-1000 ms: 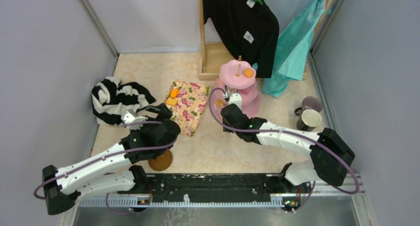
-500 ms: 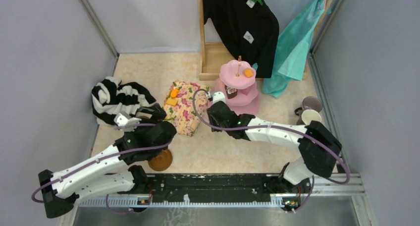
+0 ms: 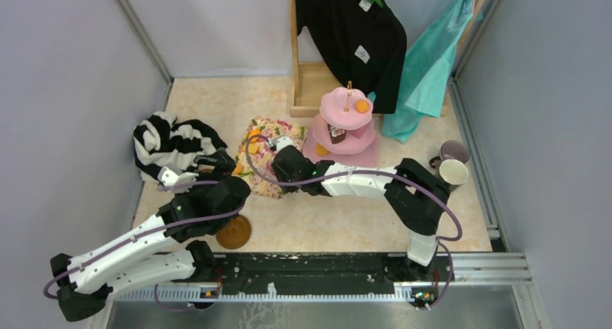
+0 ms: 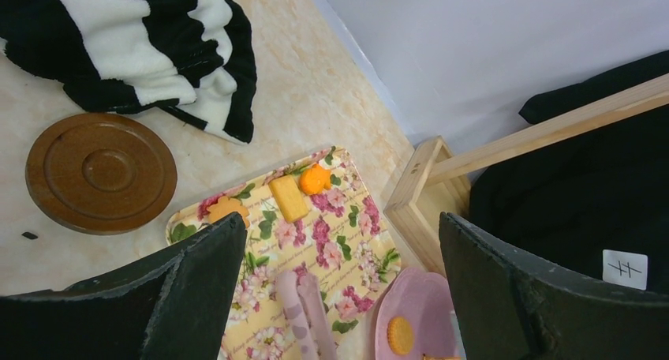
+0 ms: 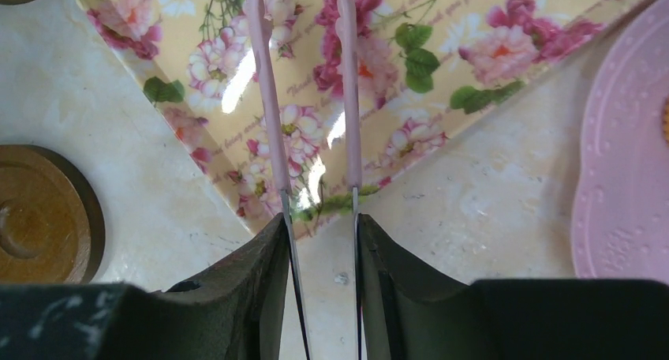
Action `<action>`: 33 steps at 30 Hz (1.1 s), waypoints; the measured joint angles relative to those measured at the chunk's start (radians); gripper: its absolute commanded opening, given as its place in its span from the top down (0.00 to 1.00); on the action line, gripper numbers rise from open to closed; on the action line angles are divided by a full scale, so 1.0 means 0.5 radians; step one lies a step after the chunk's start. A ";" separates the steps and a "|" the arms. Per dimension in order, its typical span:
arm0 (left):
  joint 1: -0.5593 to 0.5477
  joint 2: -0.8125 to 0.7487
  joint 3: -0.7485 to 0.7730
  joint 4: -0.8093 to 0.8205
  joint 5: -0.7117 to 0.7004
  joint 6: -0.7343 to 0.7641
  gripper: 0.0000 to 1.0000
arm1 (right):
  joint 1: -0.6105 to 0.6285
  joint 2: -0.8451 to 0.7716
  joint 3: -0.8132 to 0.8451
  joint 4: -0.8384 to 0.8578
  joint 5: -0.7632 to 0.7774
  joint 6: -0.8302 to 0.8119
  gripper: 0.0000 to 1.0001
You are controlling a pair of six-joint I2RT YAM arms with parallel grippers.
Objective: Serve the afternoon tea
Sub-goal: Pick up the desert from the tray.
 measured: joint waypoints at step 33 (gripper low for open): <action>0.009 -0.118 -0.001 -0.005 -0.023 0.012 0.04 | 0.146 0.508 0.511 -0.067 -0.083 -0.115 0.58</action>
